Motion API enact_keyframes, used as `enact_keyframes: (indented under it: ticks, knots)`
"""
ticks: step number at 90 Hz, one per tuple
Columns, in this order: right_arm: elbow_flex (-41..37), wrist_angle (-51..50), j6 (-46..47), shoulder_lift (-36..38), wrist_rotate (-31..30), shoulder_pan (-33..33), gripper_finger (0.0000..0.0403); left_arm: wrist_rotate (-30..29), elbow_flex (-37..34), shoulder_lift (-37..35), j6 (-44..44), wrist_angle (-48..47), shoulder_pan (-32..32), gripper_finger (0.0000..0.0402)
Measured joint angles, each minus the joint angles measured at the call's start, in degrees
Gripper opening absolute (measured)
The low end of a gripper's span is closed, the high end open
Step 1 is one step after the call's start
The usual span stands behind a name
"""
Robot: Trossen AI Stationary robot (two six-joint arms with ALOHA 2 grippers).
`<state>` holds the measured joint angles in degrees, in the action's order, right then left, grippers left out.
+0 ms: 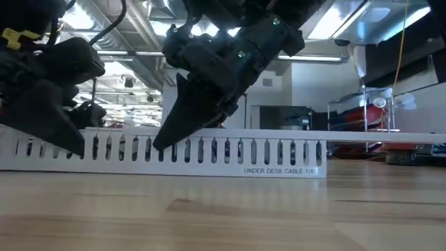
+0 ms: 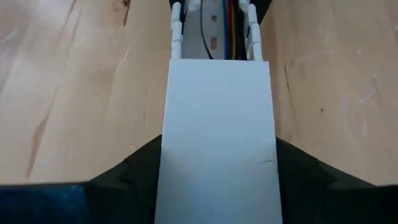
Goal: Ziptie cables
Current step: Close the cable duct
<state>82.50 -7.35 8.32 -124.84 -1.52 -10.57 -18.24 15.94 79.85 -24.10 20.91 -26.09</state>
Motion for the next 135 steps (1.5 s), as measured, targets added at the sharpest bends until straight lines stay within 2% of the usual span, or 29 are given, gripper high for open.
enact_keyframes:
  ticks: [17,41,52,70,82,122,135]
  knots:
    - [0.2,1.0,0.0,-0.2,-0.3,0.2,0.0229,3.7,0.9,-1.6,-0.1,-2.1,0.0,0.0300]
    - [0.1,1.3,0.1,-0.2,-0.4,0.2,0.0229,1.3,2.2,-1.7,0.0,-3.3,0.6,0.0307]
    - [0.0,1.7,0.2,-0.2,-0.4,0.2,0.0229,1.0,2.1,0.0,-0.4,-2.4,0.7,0.0294]
    - [0.0,1.7,0.1,-0.2,1.9,0.2,0.0229,0.4,2.2,3.5,-0.2,0.2,1.2,0.0246]
    - [0.0,1.7,-0.8,-0.2,3.0,0.2,0.0229,0.8,2.2,4.3,-0.1,0.7,2.1,0.0229]
    - [-0.3,3.6,-1.1,-0.2,3.7,0.2,0.0229,0.6,1.8,4.4,2.0,3.6,2.4,0.0220]
    - [-0.3,3.4,-1.5,-0.2,4.5,-0.1,0.0229,0.5,1.8,4.4,2.4,3.9,2.5,0.0230]
